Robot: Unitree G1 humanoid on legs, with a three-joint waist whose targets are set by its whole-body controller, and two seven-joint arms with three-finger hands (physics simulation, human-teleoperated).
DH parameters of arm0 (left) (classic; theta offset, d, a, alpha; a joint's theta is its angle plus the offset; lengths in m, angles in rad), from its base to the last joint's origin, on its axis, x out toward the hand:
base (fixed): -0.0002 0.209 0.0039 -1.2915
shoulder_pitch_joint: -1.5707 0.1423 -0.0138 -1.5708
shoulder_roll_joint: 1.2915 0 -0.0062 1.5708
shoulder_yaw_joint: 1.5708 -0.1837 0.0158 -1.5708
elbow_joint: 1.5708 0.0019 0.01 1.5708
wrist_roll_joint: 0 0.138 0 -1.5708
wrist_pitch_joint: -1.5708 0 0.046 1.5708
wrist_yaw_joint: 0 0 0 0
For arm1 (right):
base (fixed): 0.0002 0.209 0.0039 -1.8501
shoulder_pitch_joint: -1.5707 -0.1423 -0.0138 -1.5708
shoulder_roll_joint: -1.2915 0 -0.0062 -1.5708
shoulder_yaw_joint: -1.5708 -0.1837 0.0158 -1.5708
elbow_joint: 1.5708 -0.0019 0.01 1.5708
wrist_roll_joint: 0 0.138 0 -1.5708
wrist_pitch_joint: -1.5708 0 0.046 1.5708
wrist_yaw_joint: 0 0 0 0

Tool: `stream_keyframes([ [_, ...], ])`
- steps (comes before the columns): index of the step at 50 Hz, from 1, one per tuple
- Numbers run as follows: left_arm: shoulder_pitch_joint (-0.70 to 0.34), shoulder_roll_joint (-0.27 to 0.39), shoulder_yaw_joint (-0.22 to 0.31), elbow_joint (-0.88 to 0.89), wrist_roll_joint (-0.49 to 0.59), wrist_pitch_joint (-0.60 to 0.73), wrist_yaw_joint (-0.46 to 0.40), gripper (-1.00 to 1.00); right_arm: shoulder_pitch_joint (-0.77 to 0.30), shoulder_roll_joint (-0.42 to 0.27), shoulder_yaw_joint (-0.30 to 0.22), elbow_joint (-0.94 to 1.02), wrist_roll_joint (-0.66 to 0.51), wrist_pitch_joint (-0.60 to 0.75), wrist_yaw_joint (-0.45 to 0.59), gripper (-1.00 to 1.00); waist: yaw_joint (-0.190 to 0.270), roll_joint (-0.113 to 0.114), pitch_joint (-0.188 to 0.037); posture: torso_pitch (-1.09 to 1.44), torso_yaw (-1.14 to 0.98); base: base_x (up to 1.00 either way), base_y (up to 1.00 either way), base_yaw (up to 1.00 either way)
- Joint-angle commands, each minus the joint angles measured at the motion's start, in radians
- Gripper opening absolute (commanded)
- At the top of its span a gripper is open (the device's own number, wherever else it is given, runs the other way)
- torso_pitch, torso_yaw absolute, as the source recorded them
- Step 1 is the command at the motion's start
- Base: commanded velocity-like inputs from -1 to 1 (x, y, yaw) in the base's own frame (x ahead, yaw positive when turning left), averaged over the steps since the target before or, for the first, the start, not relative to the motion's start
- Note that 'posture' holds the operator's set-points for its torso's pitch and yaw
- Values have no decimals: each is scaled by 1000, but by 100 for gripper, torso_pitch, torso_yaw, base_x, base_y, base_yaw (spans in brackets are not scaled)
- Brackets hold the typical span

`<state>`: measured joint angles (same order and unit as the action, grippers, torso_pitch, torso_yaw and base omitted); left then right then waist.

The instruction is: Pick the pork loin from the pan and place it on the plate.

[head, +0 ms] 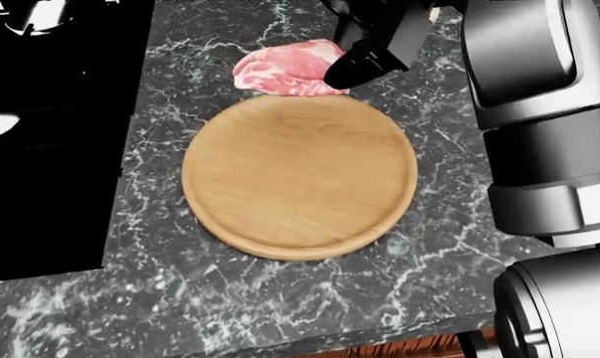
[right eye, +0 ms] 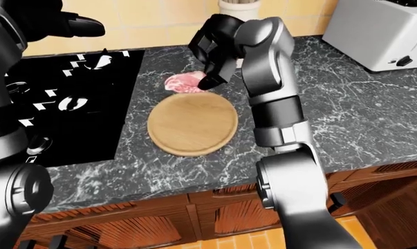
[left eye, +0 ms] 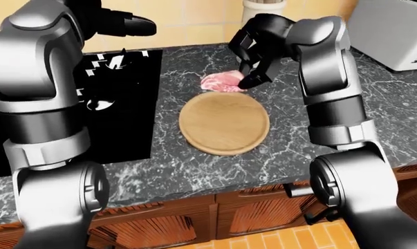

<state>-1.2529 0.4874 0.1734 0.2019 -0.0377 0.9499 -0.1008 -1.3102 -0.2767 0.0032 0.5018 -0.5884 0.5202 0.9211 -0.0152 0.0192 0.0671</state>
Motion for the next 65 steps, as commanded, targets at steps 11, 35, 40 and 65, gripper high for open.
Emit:
stream_keyframes([
  [11, -50, 2, 2, -16, 12, -37, 5, 100, 55, -10, -18, -126, -66, 2, 65, -100, 0, 1, -37, 0, 0, 0, 0, 0],
  [35, -48, 1, 2, -29, 15, -26, 4, 100, 100, 14, -21, -165, -133, 0, 107, -100, -2, 3, -39, 0, 0, 0, 0, 0],
  [40, -42, -6, 1, -31, 16, -28, 6, 100, 91, 25, -20, -136, -131, -10, 81, -100, -3, 5, -40, 0, 0, 0, 0, 0],
  [65, -45, -1, 3, -35, 15, -22, 5, 100, 166, 62, 2, -106, -180, -63, 27, -100, -2, 4, -44, 0, 0, 0, 0, 0],
])
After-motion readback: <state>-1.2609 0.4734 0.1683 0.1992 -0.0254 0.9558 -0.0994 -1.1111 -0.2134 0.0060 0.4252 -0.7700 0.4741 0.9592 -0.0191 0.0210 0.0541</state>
